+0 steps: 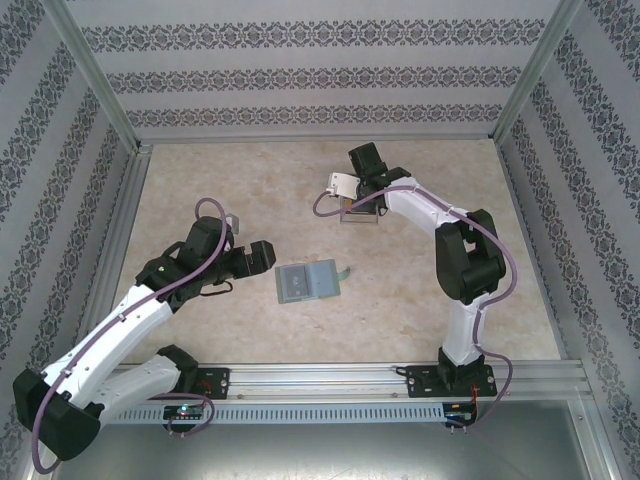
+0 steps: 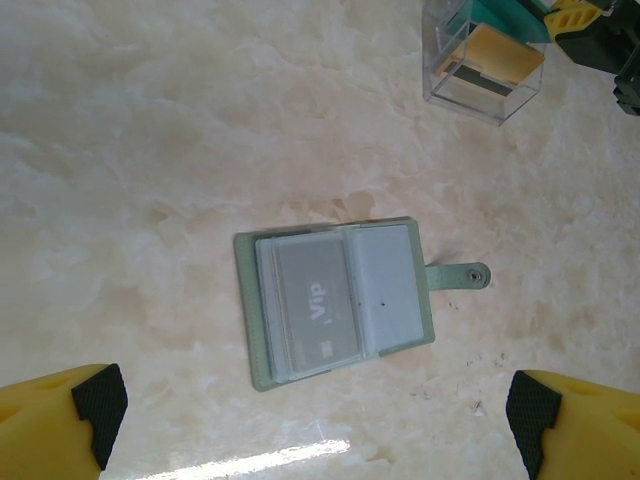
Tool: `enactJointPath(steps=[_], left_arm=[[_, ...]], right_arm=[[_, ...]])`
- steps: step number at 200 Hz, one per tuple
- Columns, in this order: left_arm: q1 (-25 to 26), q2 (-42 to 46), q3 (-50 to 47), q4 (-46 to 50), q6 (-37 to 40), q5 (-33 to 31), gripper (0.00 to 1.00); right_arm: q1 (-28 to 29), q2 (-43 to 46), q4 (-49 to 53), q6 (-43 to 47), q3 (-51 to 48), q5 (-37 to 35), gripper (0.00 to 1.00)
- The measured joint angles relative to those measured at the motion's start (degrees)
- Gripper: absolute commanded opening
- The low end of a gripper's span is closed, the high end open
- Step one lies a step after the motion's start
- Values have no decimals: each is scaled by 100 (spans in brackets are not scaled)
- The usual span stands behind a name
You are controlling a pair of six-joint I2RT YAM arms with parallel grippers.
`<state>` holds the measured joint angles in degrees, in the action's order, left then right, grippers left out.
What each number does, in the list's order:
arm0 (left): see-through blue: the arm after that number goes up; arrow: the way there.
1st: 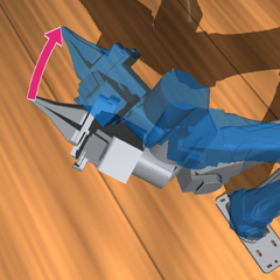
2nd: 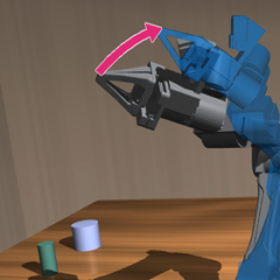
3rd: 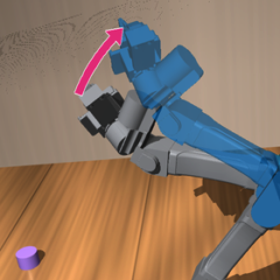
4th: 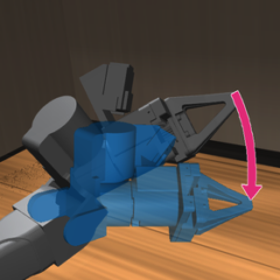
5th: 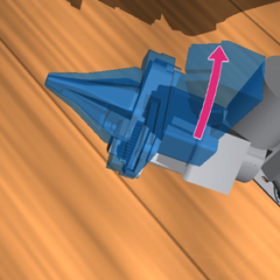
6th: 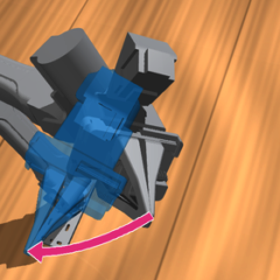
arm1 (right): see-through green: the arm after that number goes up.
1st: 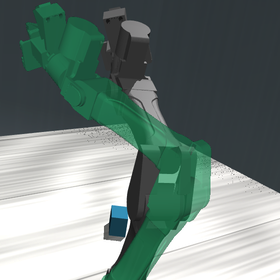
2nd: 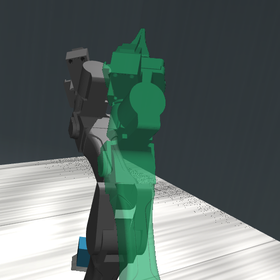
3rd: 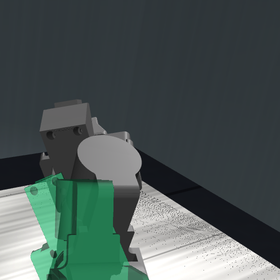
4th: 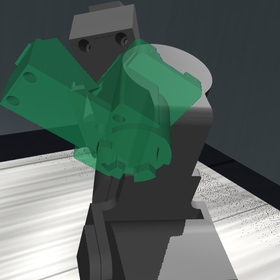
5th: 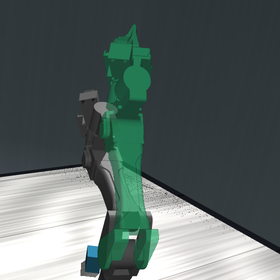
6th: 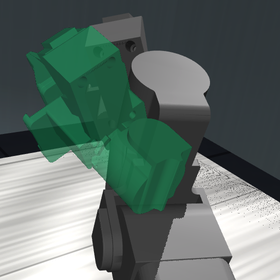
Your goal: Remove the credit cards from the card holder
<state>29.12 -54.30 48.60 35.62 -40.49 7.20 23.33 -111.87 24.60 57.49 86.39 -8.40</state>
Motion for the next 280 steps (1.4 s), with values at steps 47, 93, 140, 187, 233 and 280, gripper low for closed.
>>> enactJointPath(steps=[47,93,140,187,233,280], left_arm=[[0,-11,-7,0,0,0,99],[0,-11,-15,0,0,0,99],[-7,-13,-26,0,0,0,99],[-37,-26,-26,0,0,2,99],[-39,-50,-28,-2,0,4,99],[-48,-68,-37,-2,0,7,99]], right_arm=[[-35,-74,-90,-4,0,-39,0],[-35,-256,-107,-11,0,-61,5],[-35,-343,-175,-37,13,-168,13],[-35,-426,-308,-76,87,-348,19],[-35,-455,-483,-162,203,-581,20],[-44,-490,-610,-210,278,-682,21]])
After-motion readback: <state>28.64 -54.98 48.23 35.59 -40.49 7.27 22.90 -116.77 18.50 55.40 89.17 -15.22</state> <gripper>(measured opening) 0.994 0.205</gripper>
